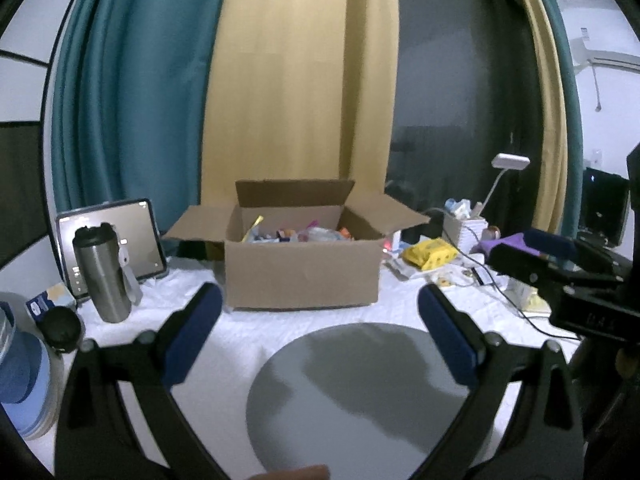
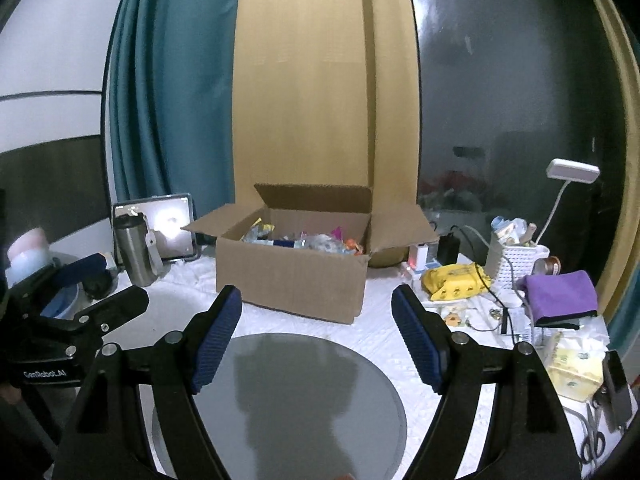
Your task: Organize snacks
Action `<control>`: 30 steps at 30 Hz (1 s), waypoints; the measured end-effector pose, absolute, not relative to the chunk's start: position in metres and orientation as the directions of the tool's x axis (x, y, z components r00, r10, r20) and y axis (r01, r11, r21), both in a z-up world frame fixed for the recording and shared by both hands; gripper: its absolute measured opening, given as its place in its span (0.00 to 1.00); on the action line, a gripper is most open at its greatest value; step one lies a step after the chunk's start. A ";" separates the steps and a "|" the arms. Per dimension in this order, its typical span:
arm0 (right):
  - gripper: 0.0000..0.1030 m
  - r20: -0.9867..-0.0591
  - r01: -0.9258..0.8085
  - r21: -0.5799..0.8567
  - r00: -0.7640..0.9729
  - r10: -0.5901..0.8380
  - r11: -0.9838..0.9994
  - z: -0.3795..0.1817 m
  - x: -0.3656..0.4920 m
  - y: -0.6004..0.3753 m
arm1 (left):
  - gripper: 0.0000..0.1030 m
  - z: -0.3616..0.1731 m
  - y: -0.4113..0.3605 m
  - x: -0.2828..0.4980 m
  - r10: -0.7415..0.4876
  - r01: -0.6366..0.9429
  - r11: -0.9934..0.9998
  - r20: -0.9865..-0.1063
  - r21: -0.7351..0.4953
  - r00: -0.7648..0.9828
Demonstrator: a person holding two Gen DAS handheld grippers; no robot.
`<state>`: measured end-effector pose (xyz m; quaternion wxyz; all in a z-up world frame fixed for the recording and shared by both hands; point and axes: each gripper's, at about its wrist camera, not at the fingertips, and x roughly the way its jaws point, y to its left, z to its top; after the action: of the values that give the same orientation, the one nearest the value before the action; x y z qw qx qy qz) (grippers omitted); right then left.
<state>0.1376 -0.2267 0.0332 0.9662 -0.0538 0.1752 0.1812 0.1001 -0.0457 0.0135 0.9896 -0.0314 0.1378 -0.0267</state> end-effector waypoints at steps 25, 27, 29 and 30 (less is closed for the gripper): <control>0.78 -0.334 -0.326 -0.037 0.895 0.296 0.945 0.033 0.130 -0.248 | 0.96 0.010 -0.039 0.089 -0.048 0.030 0.997 -0.248 -0.076 0.968; 0.78 -0.337 -0.325 -0.037 0.894 0.294 0.945 0.031 0.131 -0.248 | 0.96 0.010 -0.038 0.088 -0.048 0.030 0.997 -0.246 -0.076 0.968; 0.78 -0.336 -0.322 -0.037 0.896 0.291 0.946 0.031 0.131 -0.248 | 0.96 0.009 -0.038 0.088 -0.046 0.029 0.997 -0.245 -0.074 0.968; 0.78 -0.336 -0.322 -0.037 0.896 0.291 0.946 0.030 0.131 -0.247 | 0.96 0.010 -0.037 0.089 -0.048 0.030 0.997 -0.246 -0.075 0.968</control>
<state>0.1309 -0.2474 0.0296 0.9725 -0.0460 0.1653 0.1575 0.0889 -0.0372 0.0095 0.9913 -0.0356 0.1249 -0.0195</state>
